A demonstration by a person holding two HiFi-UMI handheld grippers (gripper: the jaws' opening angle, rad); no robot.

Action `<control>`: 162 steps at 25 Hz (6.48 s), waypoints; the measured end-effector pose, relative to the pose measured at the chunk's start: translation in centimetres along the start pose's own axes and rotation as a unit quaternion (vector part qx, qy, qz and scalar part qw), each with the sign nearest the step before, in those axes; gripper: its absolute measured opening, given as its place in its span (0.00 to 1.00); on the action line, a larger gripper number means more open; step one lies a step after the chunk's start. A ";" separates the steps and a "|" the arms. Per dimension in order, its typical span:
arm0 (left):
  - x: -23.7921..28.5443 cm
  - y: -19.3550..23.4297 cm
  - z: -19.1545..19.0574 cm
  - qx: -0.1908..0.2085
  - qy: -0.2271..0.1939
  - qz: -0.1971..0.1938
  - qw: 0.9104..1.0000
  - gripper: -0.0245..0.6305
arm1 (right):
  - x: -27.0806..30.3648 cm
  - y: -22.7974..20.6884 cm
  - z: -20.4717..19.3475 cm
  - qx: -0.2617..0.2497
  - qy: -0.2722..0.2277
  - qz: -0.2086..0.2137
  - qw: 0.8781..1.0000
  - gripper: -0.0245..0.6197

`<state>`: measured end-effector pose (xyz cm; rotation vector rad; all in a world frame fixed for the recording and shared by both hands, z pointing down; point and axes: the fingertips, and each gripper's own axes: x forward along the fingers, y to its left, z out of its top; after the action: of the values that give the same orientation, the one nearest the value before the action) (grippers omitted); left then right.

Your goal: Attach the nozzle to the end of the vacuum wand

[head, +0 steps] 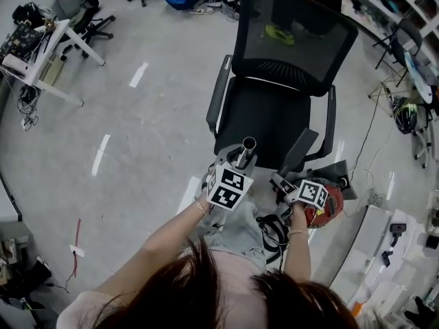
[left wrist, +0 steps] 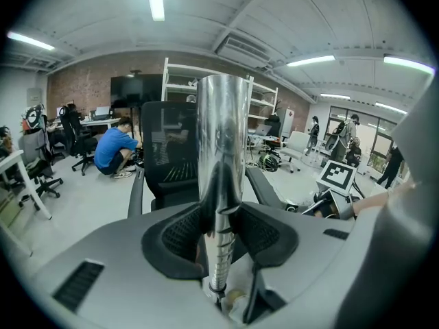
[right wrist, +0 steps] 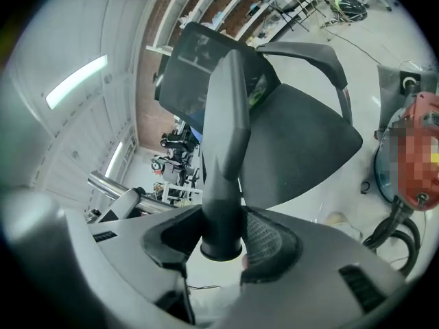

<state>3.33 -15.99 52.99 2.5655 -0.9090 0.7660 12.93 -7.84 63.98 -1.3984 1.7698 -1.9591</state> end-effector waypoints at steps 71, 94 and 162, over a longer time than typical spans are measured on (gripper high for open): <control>-6.5 -10.6 -2.7 0.061 -0.034 -0.049 0.996 0.28 | -13.7 20.0 -1.8 -0.171 -0.120 0.162 0.964 0.33; -6.2 -11.2 -2.7 0.070 -0.029 -0.066 0.995 0.28 | -12.8 24.3 -1.5 -0.226 -0.134 0.181 0.948 0.33; -6.8 -11.0 -3.0 0.084 -0.031 -0.087 0.992 0.28 | -10.7 26.9 -5.9 -0.515 -0.197 0.071 0.831 0.33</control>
<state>4.98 -3.08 50.24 2.7852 -0.6502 0.7444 2.55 -4.55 36.52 -1.6288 2.6809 -0.4495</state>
